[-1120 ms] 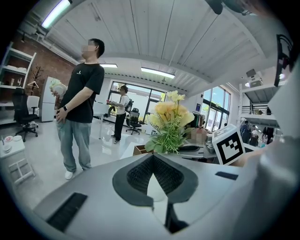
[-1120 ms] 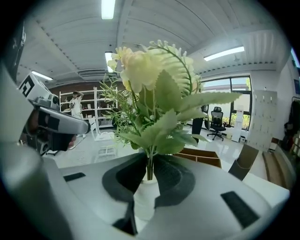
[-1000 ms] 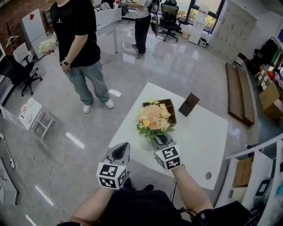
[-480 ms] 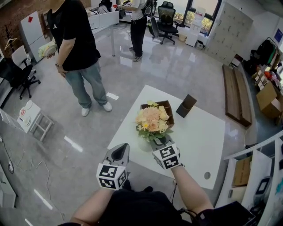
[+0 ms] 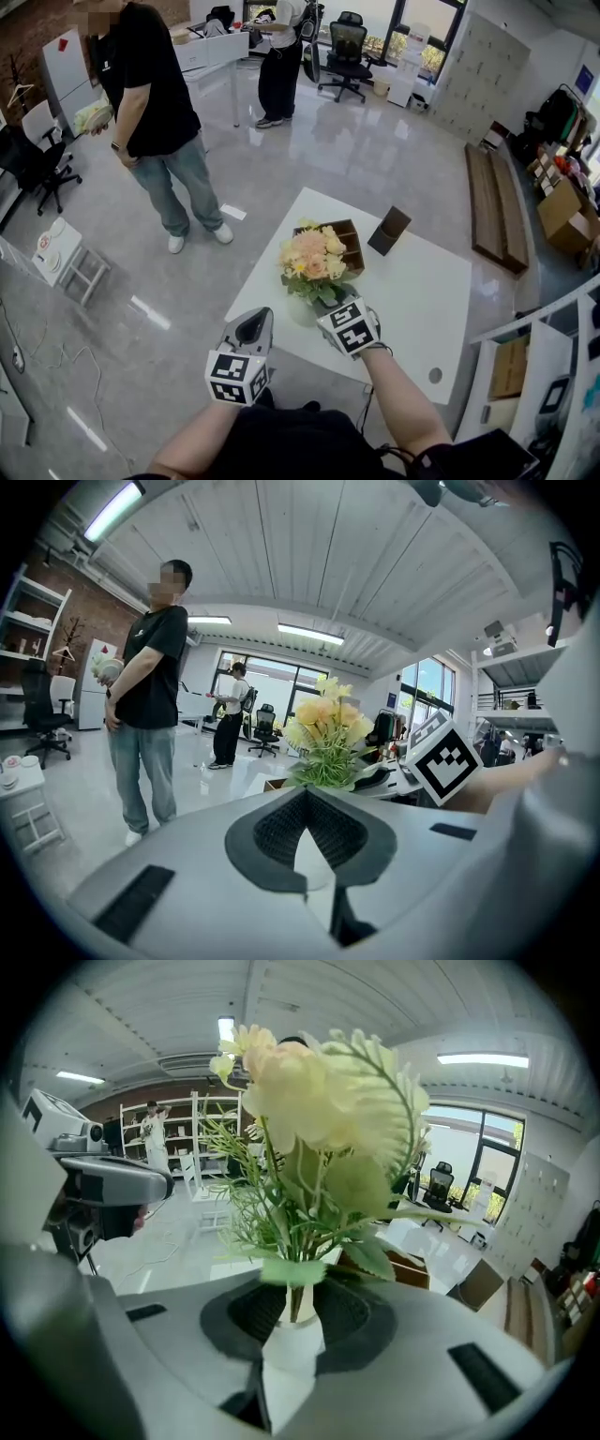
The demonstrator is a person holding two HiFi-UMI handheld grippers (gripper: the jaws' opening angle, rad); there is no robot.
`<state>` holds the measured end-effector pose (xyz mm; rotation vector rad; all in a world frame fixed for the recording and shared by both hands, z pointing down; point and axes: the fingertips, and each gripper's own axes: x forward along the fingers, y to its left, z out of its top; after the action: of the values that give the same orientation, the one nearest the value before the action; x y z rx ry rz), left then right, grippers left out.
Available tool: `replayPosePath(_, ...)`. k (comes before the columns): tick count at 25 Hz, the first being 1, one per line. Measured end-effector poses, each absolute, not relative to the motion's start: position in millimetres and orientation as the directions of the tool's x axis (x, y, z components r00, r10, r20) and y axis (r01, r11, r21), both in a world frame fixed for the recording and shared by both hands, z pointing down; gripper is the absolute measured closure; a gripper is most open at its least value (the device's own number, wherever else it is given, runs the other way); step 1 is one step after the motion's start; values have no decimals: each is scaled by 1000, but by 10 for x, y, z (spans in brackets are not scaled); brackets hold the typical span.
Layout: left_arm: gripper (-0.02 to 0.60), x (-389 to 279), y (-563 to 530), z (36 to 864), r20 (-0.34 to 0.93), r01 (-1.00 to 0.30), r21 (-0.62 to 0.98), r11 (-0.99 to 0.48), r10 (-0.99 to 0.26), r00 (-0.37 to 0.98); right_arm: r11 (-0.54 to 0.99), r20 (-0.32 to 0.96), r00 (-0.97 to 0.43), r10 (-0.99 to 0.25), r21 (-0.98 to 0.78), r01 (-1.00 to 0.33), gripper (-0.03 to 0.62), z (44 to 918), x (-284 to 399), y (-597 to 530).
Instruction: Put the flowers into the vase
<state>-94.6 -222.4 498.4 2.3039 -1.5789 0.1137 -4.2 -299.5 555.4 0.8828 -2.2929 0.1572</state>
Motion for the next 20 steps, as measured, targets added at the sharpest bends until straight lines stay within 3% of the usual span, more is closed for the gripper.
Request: replayPosePath(20, 575, -849, -2291, 4976, 264, -902, 243, -357, -870, 416, 801, 707, -534, -463, 75, -594, 462, 5508, 24, -2892)
